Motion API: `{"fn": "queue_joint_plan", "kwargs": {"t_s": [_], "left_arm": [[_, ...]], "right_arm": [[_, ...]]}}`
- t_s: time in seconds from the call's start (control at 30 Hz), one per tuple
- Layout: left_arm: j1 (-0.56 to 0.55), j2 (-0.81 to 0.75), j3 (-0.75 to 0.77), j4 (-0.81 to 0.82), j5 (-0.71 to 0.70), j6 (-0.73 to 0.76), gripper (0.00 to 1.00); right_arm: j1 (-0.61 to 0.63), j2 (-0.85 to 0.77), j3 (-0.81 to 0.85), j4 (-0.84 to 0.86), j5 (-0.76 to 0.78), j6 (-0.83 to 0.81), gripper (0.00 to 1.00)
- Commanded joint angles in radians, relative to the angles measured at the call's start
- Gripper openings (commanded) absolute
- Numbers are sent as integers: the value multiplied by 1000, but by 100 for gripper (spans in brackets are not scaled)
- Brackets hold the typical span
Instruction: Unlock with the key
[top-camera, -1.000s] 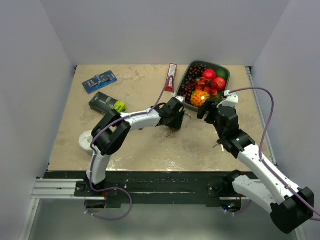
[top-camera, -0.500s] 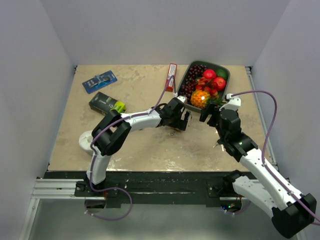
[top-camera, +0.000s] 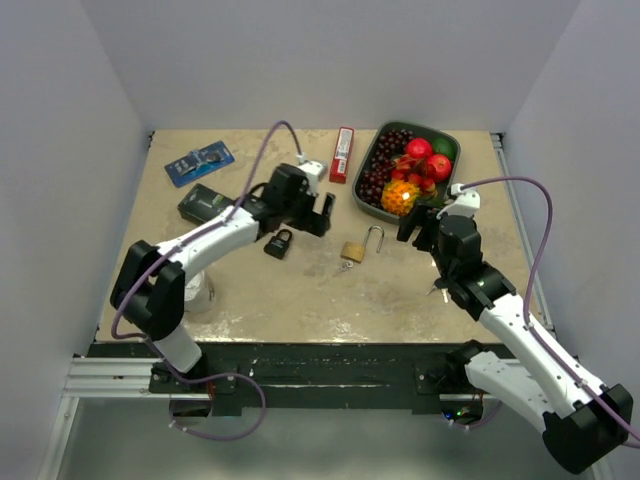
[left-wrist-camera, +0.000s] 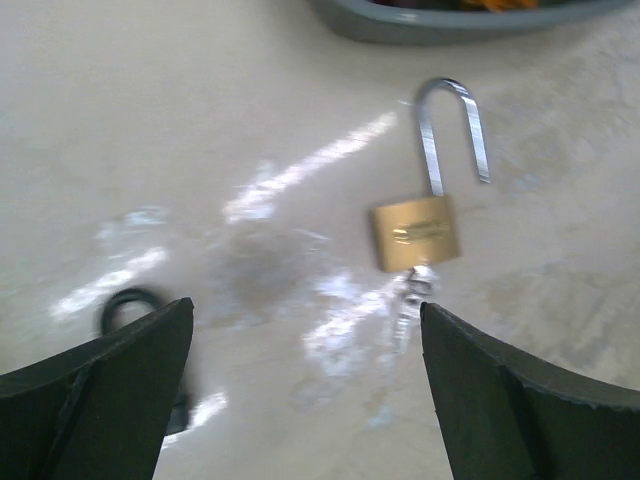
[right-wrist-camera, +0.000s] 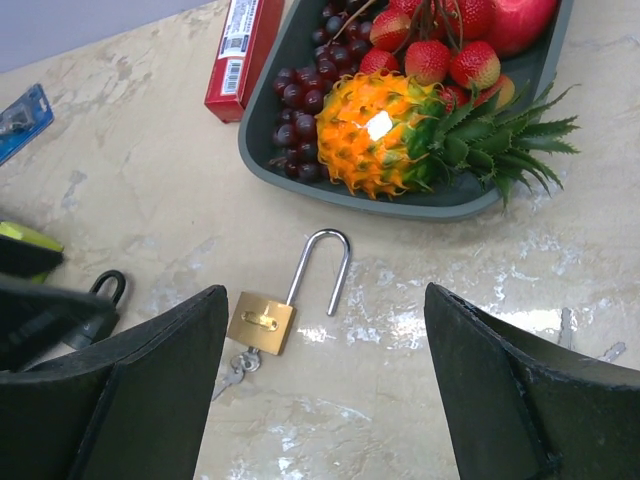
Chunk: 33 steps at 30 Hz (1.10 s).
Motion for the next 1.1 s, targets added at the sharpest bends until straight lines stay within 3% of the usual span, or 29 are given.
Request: {"fn": "queue_joint_plan", "kwargs": {"t_s": [0.0,0.33,0.63,0.87,0.97,1.07], "left_arm": [[189,-18,-35,-122,65,94,99],[319,79,-63,-123,183,133,99],[321,152,-74,-153,225,111,99],[318,97,-143,-132,295,85,99],[313,96,-144,-142,250,82,99],[286,131,-121,-187,99,93,95]], "right_arm": [[-5,-19,33,-5,-15,-4,82],[-5,-91,-14,-22,-62,32,82],[-4,-83,-21,-30,-71,38,82],[-5,-53,-25,-27,-71,32,81],[-5,-30,-22,-16,-76,29,81],[-5,-7,-25,4,-84,38,81]]}}
